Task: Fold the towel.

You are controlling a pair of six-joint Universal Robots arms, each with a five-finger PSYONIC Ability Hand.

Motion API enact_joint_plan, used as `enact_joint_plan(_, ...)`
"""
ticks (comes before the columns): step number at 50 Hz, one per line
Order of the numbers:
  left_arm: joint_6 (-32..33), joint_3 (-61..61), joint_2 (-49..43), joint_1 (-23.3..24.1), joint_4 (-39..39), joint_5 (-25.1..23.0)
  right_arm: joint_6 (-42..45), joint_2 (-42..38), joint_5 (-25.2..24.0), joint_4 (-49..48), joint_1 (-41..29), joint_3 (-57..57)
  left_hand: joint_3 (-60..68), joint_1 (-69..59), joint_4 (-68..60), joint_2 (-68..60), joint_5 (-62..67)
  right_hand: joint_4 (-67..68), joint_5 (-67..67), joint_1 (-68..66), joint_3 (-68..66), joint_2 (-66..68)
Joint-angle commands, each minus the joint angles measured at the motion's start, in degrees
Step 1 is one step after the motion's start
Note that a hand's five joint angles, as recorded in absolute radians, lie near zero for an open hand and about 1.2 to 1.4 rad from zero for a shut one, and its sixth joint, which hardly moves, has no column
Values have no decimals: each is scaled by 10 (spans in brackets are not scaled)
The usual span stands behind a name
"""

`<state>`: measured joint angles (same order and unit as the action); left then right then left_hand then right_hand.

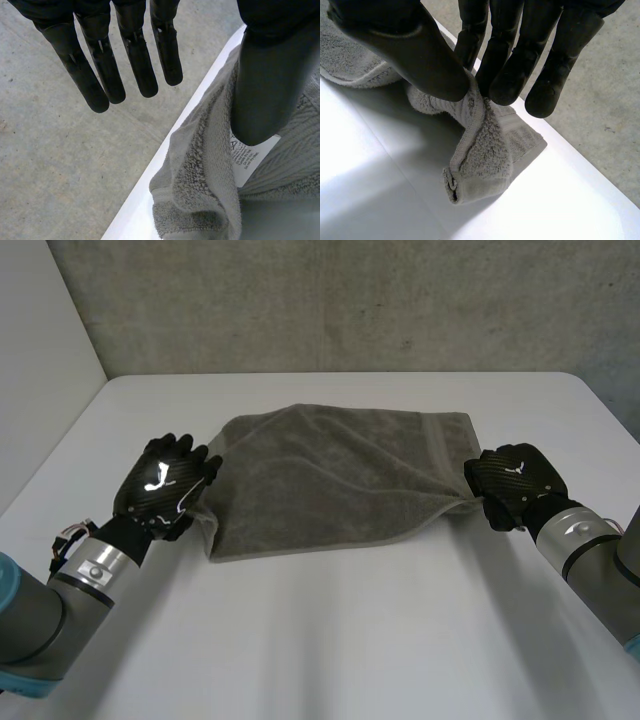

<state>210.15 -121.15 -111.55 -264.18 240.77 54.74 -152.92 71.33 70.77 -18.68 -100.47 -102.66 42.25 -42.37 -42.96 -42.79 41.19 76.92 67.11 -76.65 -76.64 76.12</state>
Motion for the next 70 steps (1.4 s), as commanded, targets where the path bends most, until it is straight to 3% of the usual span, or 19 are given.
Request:
enact_joint_plan(1, 81, -10, -15, 4, -2, -3, 0, 0, 1, 0, 0, 0, -50, 51, 57, 55, -139, 31, 29, -33, -34, 39)
enact_joint_plan(9, 179, -12, -40, 23, -7, -31, 0, -8, 1, 3, -1, 0, -44, 46, 52, 50, -134, 31, 29, -33, -34, 39)
enact_joint_plan(15, 194, -10, -46, 24, -7, -30, 1, -11, 1, 4, -1, 1, -21, 22, 28, 26, -110, 31, 29, -33, -34, 39)
enact_joint_plan(25, 199, 6, -64, 38, -7, -24, 1, -12, 1, 5, 0, 2, 377, -376, -370, -372, 288, 31, 29, -33, -34, 39)
enact_joint_plan(34, 199, 21, -59, 36, -7, -18, 0, -9, 1, 15, 5, 9, 378, -376, -370, -372, 288, 31, 29, -33, -34, 39)
enact_joint_plan(42, 186, 26, 29, 33, -9, 48, -13, 72, 6, 118, 16, 70, 378, -376, -370, -372, 288, 31, 29, -33, -34, 39)
enact_joint_plan(45, 144, 39, 95, 38, -21, 85, -25, 117, 5, 185, 42, 109, 378, -376, -370, -372, 288, 31, 29, -33, -34, 39)
enact_joint_plan(47, 56, 60, 162, 42, -56, 127, -26, 134, 4, 216, 48, 128, 378, -376, -370, -372, 288, 31, 29, -33, -34, 39)
enact_joint_plan(50, 5, 78, 198, 45, -87, 150, -25, 180, 1, 269, 56, 174, 378, -376, -370, -372, 288, 31, 29, -33, -34, 39)
enact_joint_plan(52, -80, 126, 262, 53, -177, 197, -22, 205, 1, 293, 57, 199, 378, -376, -370, -372, 288, 31, 29, -33, -34, 39)
enact_joint_plan(53, -80, 126, 262, 53, -178, 197, -20, 230, 0, 323, 57, 229, 378, -376, -370, -372, 288, 31, 29, -33, -34, 39)
enact_joint_plan(56, -151, 208, 302, 57, -349, 258, -15, 244, -2, 378, 58, 284, 378, -376, -370, -372, 288, 31, 29, -33, -34, 39)
enact_joint_plan(59, -158, 238, 301, 64, -410, 270, 0, 229, -3, 414, 58, 310, 378, -376, -370, -372, 288, 31, 29, -33, -34, 39)
enact_joint_plan(61, -163, 282, 292, 81, -518, 291, 15, 212, 2, 427, 51, 316, 378, -376, -370, -372, 288, 31, 29, -33, -34, 39)
enact_joint_plan(62, -163, 282, 292, 81, -518, 291, 33, 188, 6, 437, 45, 319, 378, -376, -370, -372, 288, 31, 29, -33, -34, 39)
enact_joint_plan(64, -163, 314, 254, 96, -602, 303, 55, 166, 9, 445, 32, 318, 378, -376, -370, -372, 288, 31, 29, -33, -34, 39)
enact_joint_plan(68, -160, 339, 201, 108, -658, 314, 93, 121, 30, 461, -4, 313, 378, -376, -370, -372, 288, 31, 29, -33, -34, 39)
enact_joint_plan(70, -158, 349, 176, 111, -680, 322, 122, 73, 69, 467, -25, 314, 378, -376, -370, -372, 288, 31, 29, -33, -34, 39)
